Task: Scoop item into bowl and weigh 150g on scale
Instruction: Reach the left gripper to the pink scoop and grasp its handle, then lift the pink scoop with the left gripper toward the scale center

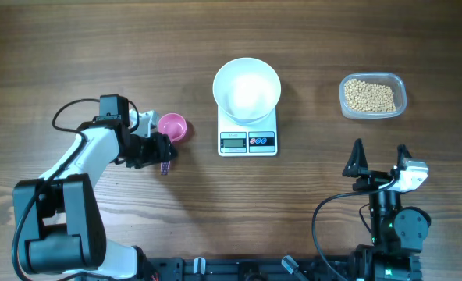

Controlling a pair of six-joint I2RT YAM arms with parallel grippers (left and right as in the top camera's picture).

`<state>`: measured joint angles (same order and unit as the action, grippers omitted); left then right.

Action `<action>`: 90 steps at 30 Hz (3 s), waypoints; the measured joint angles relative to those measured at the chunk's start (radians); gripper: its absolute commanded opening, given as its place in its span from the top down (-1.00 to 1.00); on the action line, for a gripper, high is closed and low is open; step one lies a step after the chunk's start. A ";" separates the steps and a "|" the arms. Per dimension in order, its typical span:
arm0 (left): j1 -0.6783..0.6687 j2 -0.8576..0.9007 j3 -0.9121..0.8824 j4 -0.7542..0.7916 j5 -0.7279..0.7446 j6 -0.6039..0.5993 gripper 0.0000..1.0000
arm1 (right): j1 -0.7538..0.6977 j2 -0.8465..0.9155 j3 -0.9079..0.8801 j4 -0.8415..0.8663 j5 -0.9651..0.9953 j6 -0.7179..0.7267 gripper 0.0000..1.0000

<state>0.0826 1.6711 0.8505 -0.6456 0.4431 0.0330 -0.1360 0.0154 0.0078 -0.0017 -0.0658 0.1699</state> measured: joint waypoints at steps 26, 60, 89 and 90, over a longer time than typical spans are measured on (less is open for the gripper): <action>0.000 0.038 0.000 0.042 0.029 -0.001 0.61 | 0.000 0.000 0.000 0.000 0.000 0.000 -0.99; -0.002 -0.562 0.051 -0.068 0.752 -0.263 0.92 | 0.000 0.000 0.000 0.000 0.000 0.000 -0.99; -0.391 -0.725 0.054 0.483 0.235 -0.974 0.92 | 0.002 0.000 -0.002 0.148 -0.606 1.638 -0.99; -0.394 -0.724 0.054 0.496 0.232 -0.990 0.92 | 0.002 0.000 -0.002 0.192 -0.621 1.645 -0.98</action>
<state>-0.3115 0.9474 0.9043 -0.1497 0.6746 -0.9573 -0.1341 0.0154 0.0055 0.1905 -0.6865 1.8145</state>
